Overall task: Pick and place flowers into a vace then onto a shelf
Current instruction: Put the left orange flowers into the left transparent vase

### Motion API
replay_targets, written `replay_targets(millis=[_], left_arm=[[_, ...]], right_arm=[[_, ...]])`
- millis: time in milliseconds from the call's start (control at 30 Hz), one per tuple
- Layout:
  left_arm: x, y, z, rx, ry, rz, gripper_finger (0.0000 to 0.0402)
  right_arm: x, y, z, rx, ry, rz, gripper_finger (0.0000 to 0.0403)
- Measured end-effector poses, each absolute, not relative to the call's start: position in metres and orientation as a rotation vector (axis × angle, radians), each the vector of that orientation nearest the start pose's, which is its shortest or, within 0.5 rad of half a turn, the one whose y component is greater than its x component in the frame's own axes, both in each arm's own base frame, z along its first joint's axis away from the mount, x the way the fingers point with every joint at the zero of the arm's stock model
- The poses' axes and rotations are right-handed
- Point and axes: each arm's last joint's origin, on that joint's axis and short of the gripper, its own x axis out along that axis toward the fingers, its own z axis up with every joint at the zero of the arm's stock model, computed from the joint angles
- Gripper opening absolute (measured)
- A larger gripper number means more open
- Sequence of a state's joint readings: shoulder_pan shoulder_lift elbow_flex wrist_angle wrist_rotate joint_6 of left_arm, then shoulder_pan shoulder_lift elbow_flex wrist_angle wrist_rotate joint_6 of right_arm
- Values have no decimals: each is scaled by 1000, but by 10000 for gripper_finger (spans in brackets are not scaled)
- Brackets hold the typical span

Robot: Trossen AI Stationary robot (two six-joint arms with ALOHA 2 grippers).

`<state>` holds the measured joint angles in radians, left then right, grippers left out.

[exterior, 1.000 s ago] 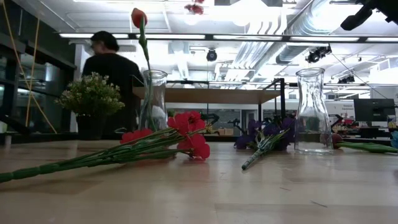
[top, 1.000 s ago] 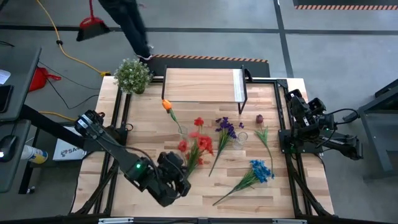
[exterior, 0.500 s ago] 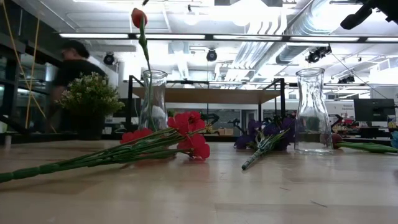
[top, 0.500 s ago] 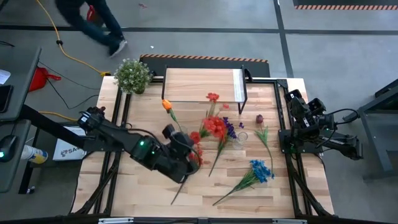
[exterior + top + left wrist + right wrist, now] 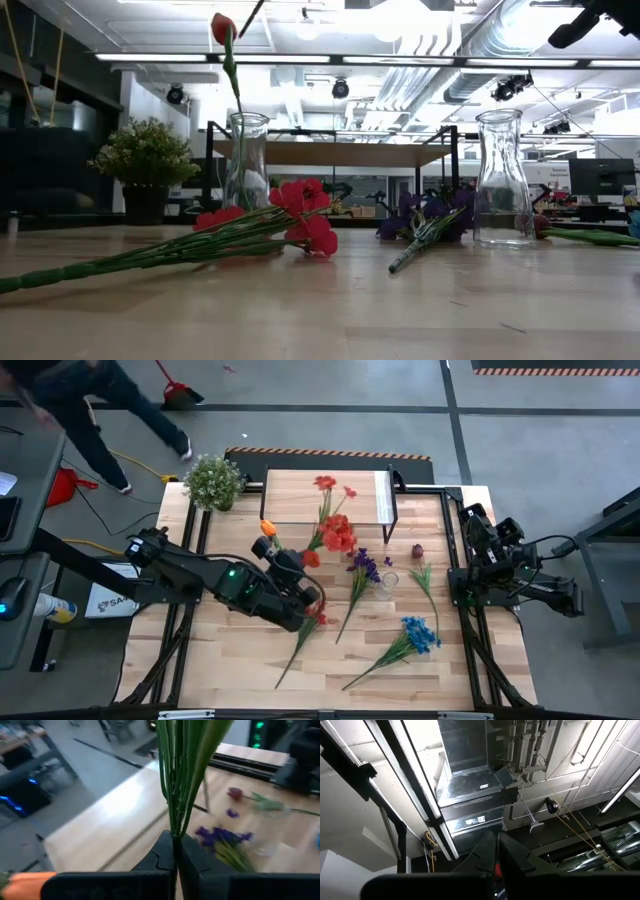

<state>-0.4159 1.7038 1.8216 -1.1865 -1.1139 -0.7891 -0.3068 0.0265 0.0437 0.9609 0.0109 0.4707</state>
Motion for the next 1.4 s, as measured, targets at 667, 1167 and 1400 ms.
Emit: replay_targets(millis=[667, 1167, 1400], left_arm=[[271, -81, 425, 39, 340, 957, 37], [269, -81, 430, -8, 322, 938, 37], [272, -82, 431, -45, 319, 905, 37]], right_arm=[[53, -17, 254, 288, -1002, -62, 12], [53, -18, 253, 291, -995, -83, 12], [53, -18, 253, 288, -993, -77, 12]])
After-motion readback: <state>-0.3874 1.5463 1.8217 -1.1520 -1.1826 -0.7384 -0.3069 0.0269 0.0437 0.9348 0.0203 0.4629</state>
